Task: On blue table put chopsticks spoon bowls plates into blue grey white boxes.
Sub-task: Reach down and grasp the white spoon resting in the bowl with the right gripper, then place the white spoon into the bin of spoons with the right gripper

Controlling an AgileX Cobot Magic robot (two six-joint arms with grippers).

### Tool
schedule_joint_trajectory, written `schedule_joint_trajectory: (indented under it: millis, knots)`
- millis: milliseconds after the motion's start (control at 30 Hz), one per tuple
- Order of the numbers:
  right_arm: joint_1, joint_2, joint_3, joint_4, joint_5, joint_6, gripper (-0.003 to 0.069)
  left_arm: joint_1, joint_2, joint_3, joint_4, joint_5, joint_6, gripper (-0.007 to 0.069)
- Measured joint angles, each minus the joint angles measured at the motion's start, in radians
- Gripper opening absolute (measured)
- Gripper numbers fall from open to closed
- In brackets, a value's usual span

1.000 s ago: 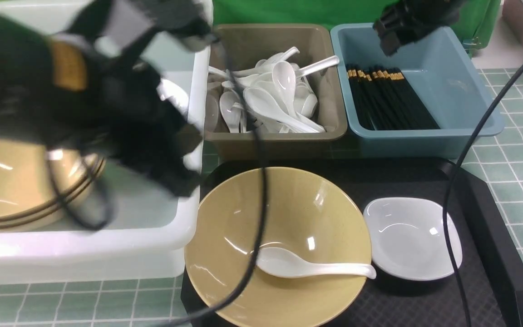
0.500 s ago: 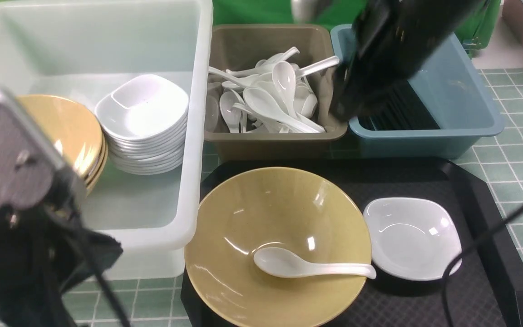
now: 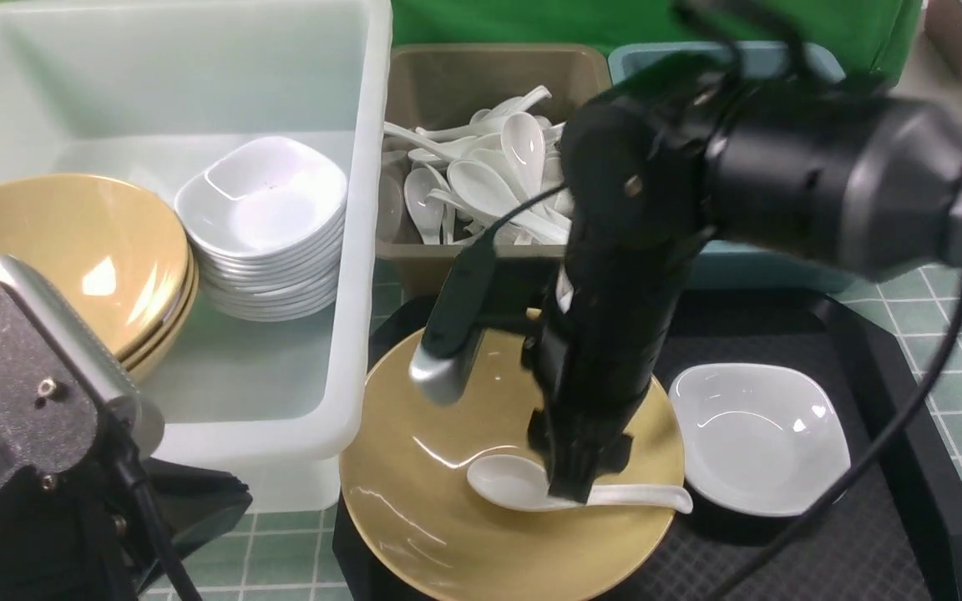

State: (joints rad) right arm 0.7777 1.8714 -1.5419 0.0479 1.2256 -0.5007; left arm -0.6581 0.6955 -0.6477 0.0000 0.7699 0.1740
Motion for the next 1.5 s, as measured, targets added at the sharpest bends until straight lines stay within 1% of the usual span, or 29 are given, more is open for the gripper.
schedule_joint_trajectory:
  millis: [67,200,267,333,533,633,700,733,767,800,833,967,1000,1033,1100,1133,1167,1200,1233,1267,1300,1333,1400,1433,1500]
  knots:
    - [0.008,0.008,0.000,0.000,-0.001,0.000,0.0447,0.000,0.000,0.000,0.000,0.000,0.000,0.0001]
    - [0.027,0.018,0.000,-0.001,-0.001,0.000,0.0491,0.000,0.000,0.000,0.000,-0.002,0.000,0.0001]
    - [0.030,0.030,0.000,-0.023,-0.001,0.000,0.0524,0.000,0.000,0.000,0.000,-0.006,0.001,0.0001]
    - [0.031,0.047,0.000,-0.053,-0.002,0.000,0.0540,0.000,0.000,0.000,0.000,-0.006,0.009,0.0001]
    - [0.031,0.097,0.000,-0.072,-0.005,0.000,0.0529,0.000,0.000,0.001,0.019,-0.006,0.019,0.0001]
    - [0.031,0.120,0.000,-0.072,-0.007,0.004,0.0454,0.000,0.000,0.002,0.026,-0.006,0.019,0.0001]
    - [0.031,0.123,0.000,-0.072,-0.008,0.017,0.0344,0.000,0.000,0.003,0.027,-0.006,0.019,0.0001]
    - [0.031,0.123,0.000,-0.072,-0.008,0.019,0.0344,0.000,0.000,0.003,0.027,-0.006,0.019,0.0001]
    - [0.031,0.123,0.000,-0.073,-0.008,0.029,0.0260,0.000,0.000,0.003,0.028,-0.008,0.019,0.0001]
    - [0.031,0.123,-0.001,-0.073,-0.007,0.036,0.0204,0.000,0.000,0.003,0.028,-0.011,0.019,0.0001]
    - [0.031,0.116,-0.003,-0.073,-0.008,0.052,0.0169,0.000,0.000,0.003,0.029,-0.019,0.019,0.0001]
    - [0.032,0.100,-0.003,-0.076,-0.012,0.079,0.0144,0.000,0.000,0.003,0.029,-0.068,-0.021,0.0001]
    - [0.032,0.088,-0.003,-0.098,-0.013,0.089,0.0088,0.000,0.001,0.001,0.035,-0.090,-0.062,0.0001]
    - [0.032,0.080,-0.002,-0.114,-0.011,0.096,0.0069,0.000,0.007,-0.006,0.046,-0.105,-0.096,0.0001]
    - [0.028,0.050,-0.013,-0.160,-0.006,0.123,0.0062,0.000,0.034,-0.036,0.087,-0.126,-0.174,0.0001]
    - [0.027,0.048,-0.015,-0.167,-0.004,0.128,0.0062,0.000,0.034,-0.039,0.092,-0.126,-0.186,0.0001]
    - [0.014,0.025,-0.045,-0.181,-0.002,0.137,0.0062,0.000,0.071,-0.069,0.147,-0.135,-0.250,0.0001]
    - [0.009,0.022,-0.055,-0.181,-0.002,0.139,0.0062,0.000,0.076,-0.074,0.147,-0.136,-0.250,0.0001]
    - [-0.013,0.006,-0.101,-0.189,-0.002,0.155,0.0062,0.000,0.119,-0.110,0.213,-0.140,-0.303,0.0001]
    - [-0.016,0.005,-0.107,-0.189,-0.002,0.155,0.0062,0.000,0.130,-0.120,0.221,-0.141,-0.308,0.0001]
    - [-0.044,0.000,-0.155,-0.193,-0.017,0.168,0.0062,0.004,0.173,-0.156,0.270,-0.144,-0.345,0.0001]
    - [-0.048,0.000,-0.161,-0.193,-0.019,0.170,0.0062,0.005,0.186,-0.167,0.288,-0.145,-0.358,0.0001]
    - [-0.094,0.000,-0.224,-0.199,-0.090,0.195,0.0062,0.043,0.268,-0.237,0.330,-0.150,-0.396,0.0001]
    - [-0.097,0.000,-0.228,-0.199,-0.096,0.197,0.0062,0.047,0.274,-0.242,0.333,-0.150,-0.400,0.0001]
    - [-0.128,0.000,-0.257,-0.199,-0.188,0.224,0.0062,0.109,0.339,-0.301,0.336,-0.165,-0.411,0.0001]
